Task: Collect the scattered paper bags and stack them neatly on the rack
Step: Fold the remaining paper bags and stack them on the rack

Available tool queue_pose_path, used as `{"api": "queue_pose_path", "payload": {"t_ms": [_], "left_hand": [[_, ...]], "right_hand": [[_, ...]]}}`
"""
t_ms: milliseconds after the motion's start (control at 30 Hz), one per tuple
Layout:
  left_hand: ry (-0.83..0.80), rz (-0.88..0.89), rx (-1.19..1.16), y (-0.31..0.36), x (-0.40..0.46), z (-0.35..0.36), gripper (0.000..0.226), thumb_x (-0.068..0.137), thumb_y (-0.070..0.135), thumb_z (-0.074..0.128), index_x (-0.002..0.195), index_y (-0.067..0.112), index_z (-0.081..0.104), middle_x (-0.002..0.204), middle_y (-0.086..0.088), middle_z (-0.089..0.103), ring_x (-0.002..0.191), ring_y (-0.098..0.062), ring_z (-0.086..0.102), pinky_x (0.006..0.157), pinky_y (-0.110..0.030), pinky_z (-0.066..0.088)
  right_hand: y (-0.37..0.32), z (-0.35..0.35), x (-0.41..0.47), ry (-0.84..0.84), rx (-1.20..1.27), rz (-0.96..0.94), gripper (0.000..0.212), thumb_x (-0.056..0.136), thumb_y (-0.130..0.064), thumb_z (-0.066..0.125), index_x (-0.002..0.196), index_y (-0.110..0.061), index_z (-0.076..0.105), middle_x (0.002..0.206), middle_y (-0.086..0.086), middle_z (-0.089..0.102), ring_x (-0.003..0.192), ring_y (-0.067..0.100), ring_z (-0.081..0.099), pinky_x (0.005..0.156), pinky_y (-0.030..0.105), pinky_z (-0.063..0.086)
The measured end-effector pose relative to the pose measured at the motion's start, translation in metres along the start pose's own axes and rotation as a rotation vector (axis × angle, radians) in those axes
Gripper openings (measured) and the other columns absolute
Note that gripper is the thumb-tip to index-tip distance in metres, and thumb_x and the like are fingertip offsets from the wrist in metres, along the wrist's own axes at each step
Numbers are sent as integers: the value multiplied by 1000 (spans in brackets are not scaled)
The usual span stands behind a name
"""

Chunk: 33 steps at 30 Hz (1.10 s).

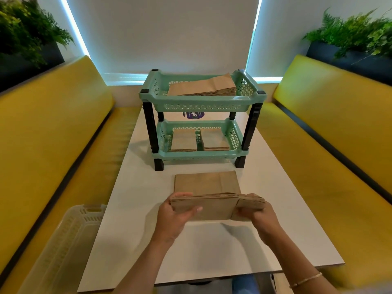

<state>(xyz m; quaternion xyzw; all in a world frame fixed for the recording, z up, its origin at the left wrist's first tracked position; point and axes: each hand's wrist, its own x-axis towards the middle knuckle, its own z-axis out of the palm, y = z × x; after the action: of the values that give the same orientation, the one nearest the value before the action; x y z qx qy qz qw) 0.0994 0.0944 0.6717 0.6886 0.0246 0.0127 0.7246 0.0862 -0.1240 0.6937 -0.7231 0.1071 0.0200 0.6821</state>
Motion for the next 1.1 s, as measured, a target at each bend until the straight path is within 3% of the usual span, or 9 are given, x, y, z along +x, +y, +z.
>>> {"api": "queue_pose_path", "payload": {"t_ms": [67,167,300,467,600,767,900,1000,1100], "left_hand": [[-4,-17,0,-2,0,-4,49,50,13,90,93,22,68,98,-1,71,98,-15,64,87,-30,50],[-5,-112,30,-14,-1,-8,60,54,3,88,103,25,61,110,-1,65,106,-15,59,93,-33,49],[-34,-202,143,-28,-1,-9,52,60,-1,84,100,22,59,105,-3,68,96,-16,65,86,-30,52],[-67,-178,282,-7,5,-14,33,68,1,80,95,15,68,97,-6,72,83,-8,69,71,-15,51],[-111,-41,180,62,11,-15,27,66,0,79,79,19,65,78,5,71,69,-5,66,58,-14,52],[-135,121,14,104,8,12,26,65,-8,75,72,14,62,60,10,66,60,-1,62,58,-15,51],[-99,-56,27,63,4,40,26,69,6,80,85,19,65,78,9,70,79,-10,66,68,-21,53],[-81,-204,95,23,2,41,46,64,14,85,104,19,63,97,3,69,95,-15,65,81,-26,53],[-160,-260,159,1,-2,34,61,54,22,89,109,17,63,100,2,70,99,-16,65,81,-26,53]], "right_hand": [[0,0,-1,-4,36,-5,28,56,3,73,80,-11,66,75,0,69,75,18,62,67,26,48],[9,0,-1,23,52,33,38,68,18,68,86,-15,65,82,1,70,82,18,63,70,27,49],[14,0,3,55,54,54,36,70,17,67,84,-16,67,76,-5,73,83,20,65,72,30,51],[-1,-8,8,9,-28,20,20,72,15,65,75,-5,65,73,8,66,74,21,58,65,29,47],[-16,-21,13,-35,-20,25,18,67,13,71,68,-2,61,68,10,61,67,18,57,65,28,48],[-1,-3,11,-96,-39,82,17,67,20,69,73,5,63,69,13,67,66,27,65,60,24,55],[19,19,7,-69,-54,104,26,73,17,66,85,-7,68,77,6,71,72,22,67,62,24,55],[27,24,10,-47,-101,114,26,78,7,66,98,-9,65,92,10,69,88,27,66,74,31,55],[28,24,10,-58,-157,103,22,78,3,67,97,-10,65,93,11,69,90,27,65,73,28,55]]}}
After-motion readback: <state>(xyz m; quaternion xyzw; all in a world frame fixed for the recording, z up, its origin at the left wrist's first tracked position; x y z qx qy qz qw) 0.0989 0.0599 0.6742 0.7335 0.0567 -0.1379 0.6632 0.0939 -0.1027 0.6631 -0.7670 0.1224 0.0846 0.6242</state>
